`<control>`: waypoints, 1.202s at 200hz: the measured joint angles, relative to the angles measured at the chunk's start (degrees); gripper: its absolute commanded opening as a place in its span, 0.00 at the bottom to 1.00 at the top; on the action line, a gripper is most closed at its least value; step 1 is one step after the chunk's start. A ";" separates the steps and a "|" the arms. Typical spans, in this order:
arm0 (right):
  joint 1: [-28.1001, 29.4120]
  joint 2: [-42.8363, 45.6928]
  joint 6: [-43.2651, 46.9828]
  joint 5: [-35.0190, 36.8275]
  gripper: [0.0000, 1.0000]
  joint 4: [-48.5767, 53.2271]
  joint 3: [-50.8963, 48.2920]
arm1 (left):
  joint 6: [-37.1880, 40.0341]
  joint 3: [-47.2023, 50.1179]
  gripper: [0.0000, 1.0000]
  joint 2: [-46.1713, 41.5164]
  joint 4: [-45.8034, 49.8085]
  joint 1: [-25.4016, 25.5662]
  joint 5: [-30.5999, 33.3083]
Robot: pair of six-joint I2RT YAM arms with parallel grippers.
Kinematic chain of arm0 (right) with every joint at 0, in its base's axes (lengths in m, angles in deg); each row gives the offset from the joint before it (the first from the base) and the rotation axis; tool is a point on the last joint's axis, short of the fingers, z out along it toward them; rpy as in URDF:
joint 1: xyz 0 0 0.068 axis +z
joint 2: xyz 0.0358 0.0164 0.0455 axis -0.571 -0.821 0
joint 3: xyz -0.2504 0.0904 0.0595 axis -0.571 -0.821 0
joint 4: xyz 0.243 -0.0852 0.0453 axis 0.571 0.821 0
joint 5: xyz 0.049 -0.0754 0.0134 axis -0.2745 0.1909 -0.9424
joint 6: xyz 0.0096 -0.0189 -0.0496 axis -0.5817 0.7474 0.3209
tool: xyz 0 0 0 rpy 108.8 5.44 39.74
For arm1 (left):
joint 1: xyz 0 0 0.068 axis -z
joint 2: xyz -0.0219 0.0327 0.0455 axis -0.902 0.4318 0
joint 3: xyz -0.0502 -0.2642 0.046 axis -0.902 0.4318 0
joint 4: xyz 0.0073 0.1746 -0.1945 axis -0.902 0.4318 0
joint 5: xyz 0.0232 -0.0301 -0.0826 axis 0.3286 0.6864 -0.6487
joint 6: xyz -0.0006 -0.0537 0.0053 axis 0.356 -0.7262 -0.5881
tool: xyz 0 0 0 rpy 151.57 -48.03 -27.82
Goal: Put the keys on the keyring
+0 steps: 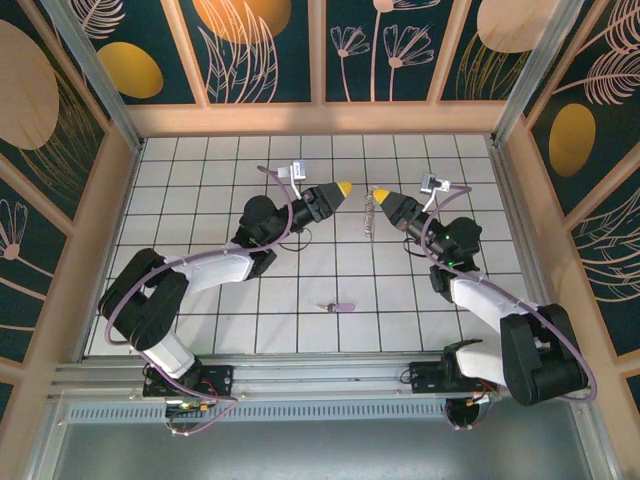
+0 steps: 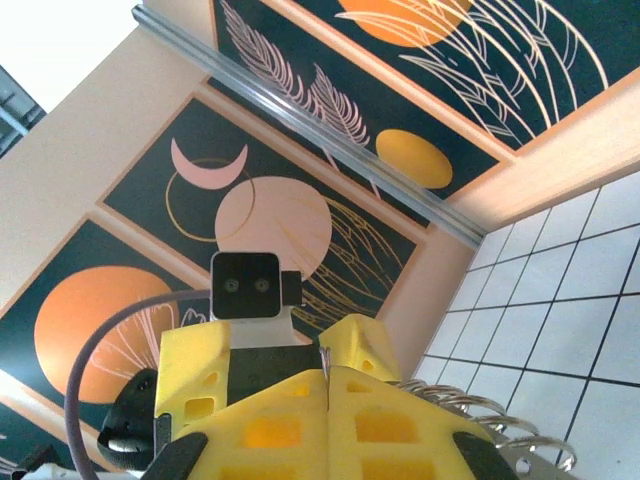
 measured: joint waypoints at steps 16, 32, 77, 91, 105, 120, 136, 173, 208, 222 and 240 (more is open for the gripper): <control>0.46 0.57 -0.52 1.68 0.00 0.04 -0.48 | -0.63 0.00 0.52 0.90 -1.20 0.00 -0.02; 0.83 0.70 -0.83 2.84 0.00 0.07 -0.59 | -1.29 0.00 0.51 1.68 -2.05 0.00 -0.04; 2.19 0.57 -1.11 4.68 0.00 -0.04 -0.61 | -2.29 0.00 0.45 3.21 -3.02 0.15 -0.09; 2.73 0.11 -1.11 4.96 0.00 -0.24 -0.61 | -2.54 -0.07 0.43 3.21 -3.08 0.28 -0.13; 3.23 -0.61 -1.09 5.09 0.00 -0.35 -0.59 | -2.62 -0.31 0.41 3.23 -3.13 0.46 -0.26; 3.74 -1.46 -1.07 5.11 0.00 -0.37 -0.59 | -2.71 -0.48 0.40 3.23 -3.19 0.59 -0.28; 4.17 -2.23 -1.07 5.11 0.00 -0.35 -0.57 | -2.71 -0.52 0.39 3.23 -3.19 0.63 -0.33; 4.74 -3.58 -1.07 5.14 0.00 -0.37 -0.48 | -2.73 -0.55 0.37 3.23 -3.19 0.66 -0.52; 5.11 -4.04 -1.07 5.14 0.00 -0.52 0.42 | -2.71 -0.83 0.37 4.74 -3.52 0.85 -0.72; 5.11 -4.04 -1.07 5.18 0.00 -0.55 0.57 | -2.73 -0.85 0.37 5.40 -3.52 1.03 -0.74; 5.16 -4.07 -1.05 5.31 0.00 -0.55 0.70 | -2.73 -0.85 0.37 5.97 -3.52 1.05 -0.76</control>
